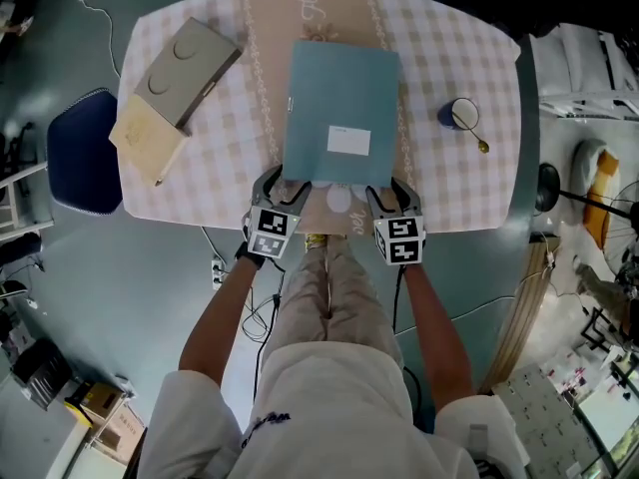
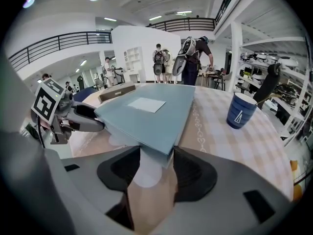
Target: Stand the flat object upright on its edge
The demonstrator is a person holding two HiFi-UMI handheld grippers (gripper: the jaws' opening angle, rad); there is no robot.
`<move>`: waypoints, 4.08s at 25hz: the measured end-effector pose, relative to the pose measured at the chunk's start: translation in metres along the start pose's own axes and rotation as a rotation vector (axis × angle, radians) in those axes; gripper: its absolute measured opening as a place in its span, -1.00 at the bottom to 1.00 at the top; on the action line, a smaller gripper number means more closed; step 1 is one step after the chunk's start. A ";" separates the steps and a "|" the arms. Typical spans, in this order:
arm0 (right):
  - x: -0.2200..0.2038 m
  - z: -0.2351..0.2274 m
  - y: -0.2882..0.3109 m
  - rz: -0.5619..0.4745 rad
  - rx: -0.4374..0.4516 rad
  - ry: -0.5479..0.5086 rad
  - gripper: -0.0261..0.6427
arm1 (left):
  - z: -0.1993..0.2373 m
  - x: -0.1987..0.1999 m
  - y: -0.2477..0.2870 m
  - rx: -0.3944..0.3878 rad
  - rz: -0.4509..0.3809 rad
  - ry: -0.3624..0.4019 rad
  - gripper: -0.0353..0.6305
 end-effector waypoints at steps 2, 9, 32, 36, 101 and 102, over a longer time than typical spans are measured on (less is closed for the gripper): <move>0.005 0.000 -0.006 -0.011 -0.003 0.002 -0.28 | 0.000 0.005 -0.005 -0.001 -0.012 -0.002 -0.05; 0.035 -0.005 -0.037 -0.078 -0.001 0.002 -0.28 | -0.001 0.039 -0.032 0.008 -0.081 -0.020 -0.05; 0.103 -0.014 -0.139 -0.257 0.058 0.036 -0.30 | -0.018 0.120 -0.119 -0.014 -0.215 -0.051 -0.05; 0.112 -0.020 -0.152 -0.280 0.076 0.033 -0.30 | -0.019 0.134 -0.128 -0.032 -0.242 -0.061 -0.05; 0.206 -0.066 -0.176 -0.463 -0.023 -0.007 -0.17 | 0.004 0.230 -0.138 0.058 -0.435 0.004 -0.05; 0.205 -0.067 -0.178 -0.465 -0.026 -0.007 -0.17 | 0.003 0.230 -0.141 0.067 -0.444 0.008 -0.05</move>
Point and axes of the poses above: the fingertips, and each gripper's own axes: y forward along the fingers, z to its left, x out of its top, the point moved 6 cm from there along -y, backward along the fingers, and after that the axes turned 6 degrees about z, right-handed, at the moved point
